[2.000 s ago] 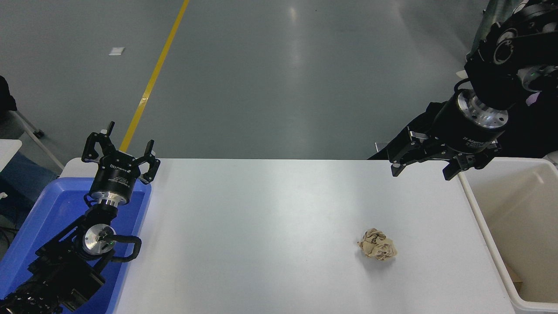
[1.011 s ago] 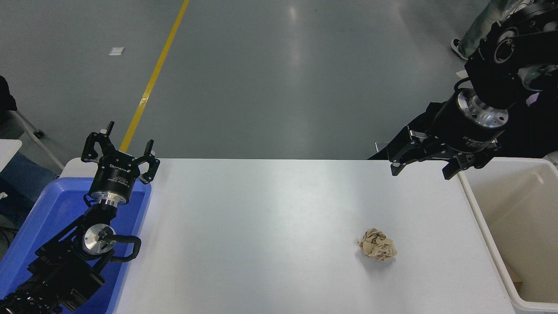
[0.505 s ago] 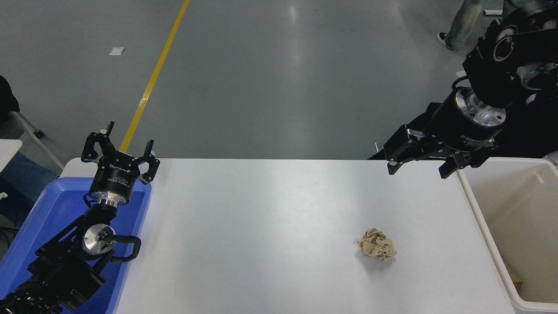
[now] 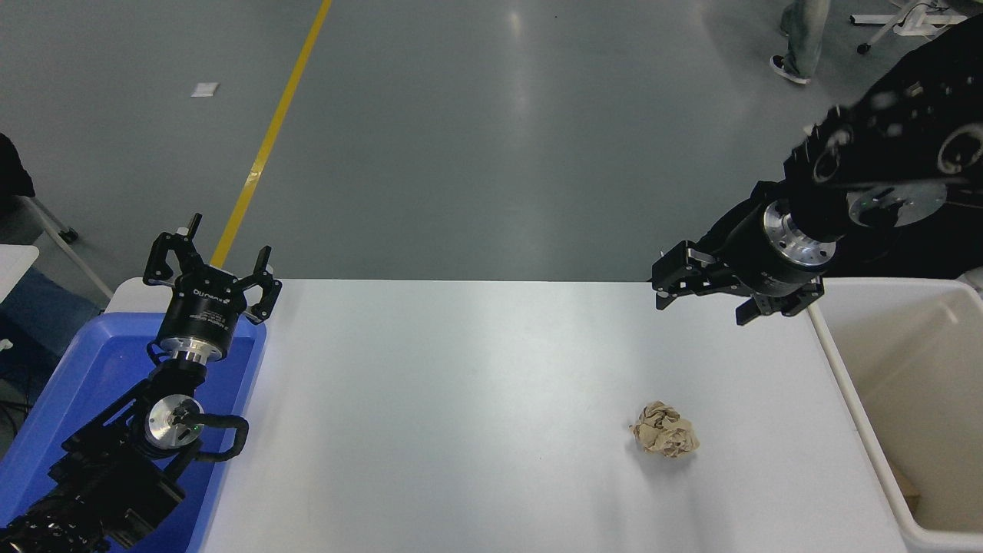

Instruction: Pick up paper ball place in dustbin

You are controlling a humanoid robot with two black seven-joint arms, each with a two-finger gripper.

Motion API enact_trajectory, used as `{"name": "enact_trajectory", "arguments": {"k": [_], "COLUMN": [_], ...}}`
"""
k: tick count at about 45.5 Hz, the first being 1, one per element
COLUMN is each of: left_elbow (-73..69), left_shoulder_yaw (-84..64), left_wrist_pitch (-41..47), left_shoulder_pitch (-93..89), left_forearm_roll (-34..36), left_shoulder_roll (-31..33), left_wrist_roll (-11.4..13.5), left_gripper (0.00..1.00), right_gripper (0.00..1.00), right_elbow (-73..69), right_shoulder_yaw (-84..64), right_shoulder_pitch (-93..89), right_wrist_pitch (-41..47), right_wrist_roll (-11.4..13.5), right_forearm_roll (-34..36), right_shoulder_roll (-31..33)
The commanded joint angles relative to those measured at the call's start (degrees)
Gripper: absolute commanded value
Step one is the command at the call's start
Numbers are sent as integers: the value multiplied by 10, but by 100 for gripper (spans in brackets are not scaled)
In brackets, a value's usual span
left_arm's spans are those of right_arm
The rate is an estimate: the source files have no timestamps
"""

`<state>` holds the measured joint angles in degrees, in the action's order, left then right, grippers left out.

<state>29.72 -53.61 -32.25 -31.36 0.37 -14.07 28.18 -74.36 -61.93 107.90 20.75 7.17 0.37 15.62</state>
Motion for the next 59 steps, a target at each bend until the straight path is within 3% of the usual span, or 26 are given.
{"name": "enact_trajectory", "arguments": {"k": [1, 7, 24, 59], "left_elbow": [0, 0, 0, 0], "left_shoulder_yaw": [0, 0, 0, 0], "left_wrist_pitch": [0, 0, 0, 0], "left_shoulder_pitch": [0, 0, 0, 0], "left_forearm_roll": [0, 0, 0, 0], "left_shoulder_roll": [0, 0, 0, 0], "left_wrist_roll": [-1, 0, 0, 1], "left_gripper": [98, 98, 98, 98], "right_gripper": [100, 100, 100, 100], "right_elbow": [59, 75, 142, 221], "right_shoulder_yaw": [4, 19, 10, 17], "right_shoulder_pitch": [-134, -167, -248, -339], "right_wrist_pitch": [-86, -90, -107, -108], "right_wrist_roll": [0, 0, 2, 2], "right_forearm_roll": [-67, -101, -106, -97], "right_shoulder_roll": [-72, -80, -132, -143]}}
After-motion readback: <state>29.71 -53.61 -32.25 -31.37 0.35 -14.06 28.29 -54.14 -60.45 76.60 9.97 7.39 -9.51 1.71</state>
